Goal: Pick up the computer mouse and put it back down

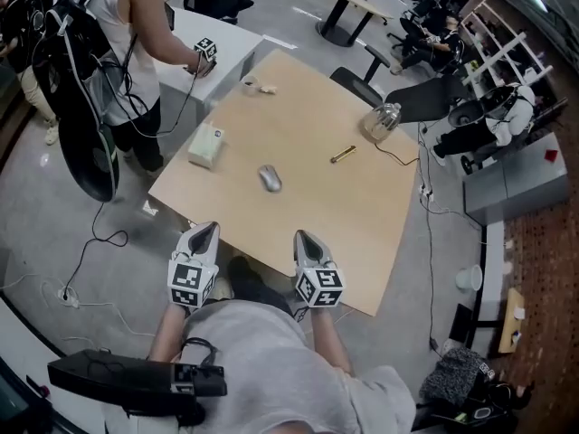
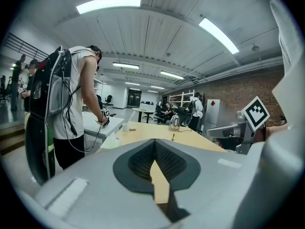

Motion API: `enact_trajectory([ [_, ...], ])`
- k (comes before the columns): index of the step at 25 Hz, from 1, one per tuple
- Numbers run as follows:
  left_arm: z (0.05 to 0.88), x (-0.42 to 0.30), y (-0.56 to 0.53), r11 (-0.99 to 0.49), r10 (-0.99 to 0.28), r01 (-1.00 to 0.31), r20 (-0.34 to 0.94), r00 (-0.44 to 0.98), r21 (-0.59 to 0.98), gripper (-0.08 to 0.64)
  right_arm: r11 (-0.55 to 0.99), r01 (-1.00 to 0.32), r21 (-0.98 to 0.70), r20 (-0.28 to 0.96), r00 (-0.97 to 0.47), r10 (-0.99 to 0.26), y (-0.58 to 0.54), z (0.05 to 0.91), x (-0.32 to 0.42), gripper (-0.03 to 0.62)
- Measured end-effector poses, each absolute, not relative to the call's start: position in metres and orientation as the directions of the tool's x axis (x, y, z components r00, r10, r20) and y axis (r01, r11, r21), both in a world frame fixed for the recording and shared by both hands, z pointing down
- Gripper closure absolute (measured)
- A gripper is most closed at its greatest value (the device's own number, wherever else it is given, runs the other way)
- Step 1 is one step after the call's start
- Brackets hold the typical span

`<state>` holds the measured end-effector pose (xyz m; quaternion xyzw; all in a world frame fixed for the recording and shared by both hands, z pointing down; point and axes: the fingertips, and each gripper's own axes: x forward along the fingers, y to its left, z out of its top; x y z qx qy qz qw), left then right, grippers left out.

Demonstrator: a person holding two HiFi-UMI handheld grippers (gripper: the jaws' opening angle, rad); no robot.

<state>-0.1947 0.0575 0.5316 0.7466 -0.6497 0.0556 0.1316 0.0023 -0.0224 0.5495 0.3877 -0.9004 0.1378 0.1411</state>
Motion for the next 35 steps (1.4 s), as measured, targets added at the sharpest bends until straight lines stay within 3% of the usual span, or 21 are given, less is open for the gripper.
enact_trajectory([
  [14, 0.552, -0.237, 0.004, -0.06, -0.946, -0.99, 0.308, 0.098, 0.13, 0.54, 0.694, -0.703, -0.158, 0.393, -0.689, -0.609, -0.091, 0.569, -0.041, 0.586],
  [35, 0.604, -0.267, -0.02, -0.01, -0.928, -0.98, 0.363, 0.082, 0.196, 0.54, 0.754, -0.645, -0.121, 0.579, -0.663, -0.474, -0.17, 0.665, -0.099, 0.586],
])
